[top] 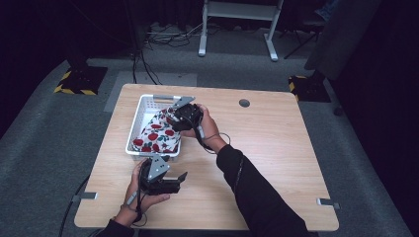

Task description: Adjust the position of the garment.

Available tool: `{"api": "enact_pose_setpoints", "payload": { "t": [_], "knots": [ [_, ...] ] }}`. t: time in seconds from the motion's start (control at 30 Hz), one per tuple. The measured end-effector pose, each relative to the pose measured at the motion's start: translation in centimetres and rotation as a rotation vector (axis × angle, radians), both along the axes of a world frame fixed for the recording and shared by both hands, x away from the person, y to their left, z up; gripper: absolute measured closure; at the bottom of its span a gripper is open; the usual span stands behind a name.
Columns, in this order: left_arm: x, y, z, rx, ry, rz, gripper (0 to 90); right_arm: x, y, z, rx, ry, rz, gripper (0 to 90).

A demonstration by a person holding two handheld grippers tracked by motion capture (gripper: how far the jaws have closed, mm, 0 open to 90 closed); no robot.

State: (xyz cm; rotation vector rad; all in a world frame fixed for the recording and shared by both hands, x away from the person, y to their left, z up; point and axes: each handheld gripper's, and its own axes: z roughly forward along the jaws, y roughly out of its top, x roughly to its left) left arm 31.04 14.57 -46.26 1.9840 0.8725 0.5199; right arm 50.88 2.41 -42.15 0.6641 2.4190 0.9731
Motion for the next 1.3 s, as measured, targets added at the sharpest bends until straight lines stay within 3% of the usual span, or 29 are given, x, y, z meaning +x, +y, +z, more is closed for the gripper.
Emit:
{"api": "enact_pose_setpoints", "payload": {
  "t": [0.13, 0.2, 0.53, 0.7, 0.8, 1.03, 1.3],
  "knots": [
    [-0.4, -1.0, -1.0, 0.026, 0.035, -0.040, 17.0, -0.3, -0.5, 0.4, -0.010, 0.000, 0.013, 30.2],
    [-0.3, -1.5, -1.7, 0.062, 0.051, -0.061, 17.0, -0.4, -0.8, 0.6, -0.020, 0.004, 0.016, 29.3],
    [-0.1, -2.9, -3.4, 0.082, 0.109, -0.145, 17.0, -1.0, -2.8, 1.0, -0.049, 0.020, 0.039, 26.3],
    [-0.1, -3.2, -3.8, 0.104, 0.128, -0.162, 17.0, -1.0, -3.7, 1.0, -0.070, 0.028, 0.040, 25.9],
    [0.1, -3.1, -4.0, 0.090, 0.146, -0.171, 17.3, -1.1, -4.4, 1.0, -0.094, 0.036, 0.047, 26.3],
    [0.4, -3.2, -4.7, 0.101, 0.188, -0.187, 17.6, -1.4, -6.2, 1.4, -0.132, 0.025, 0.035, 26.0],
    [0.5, -3.3, -4.9, 0.117, 0.200, -0.195, 18.1, -1.9, -8.6, 1.7, -0.168, 0.022, 0.004, 26.0]
  ]
}}
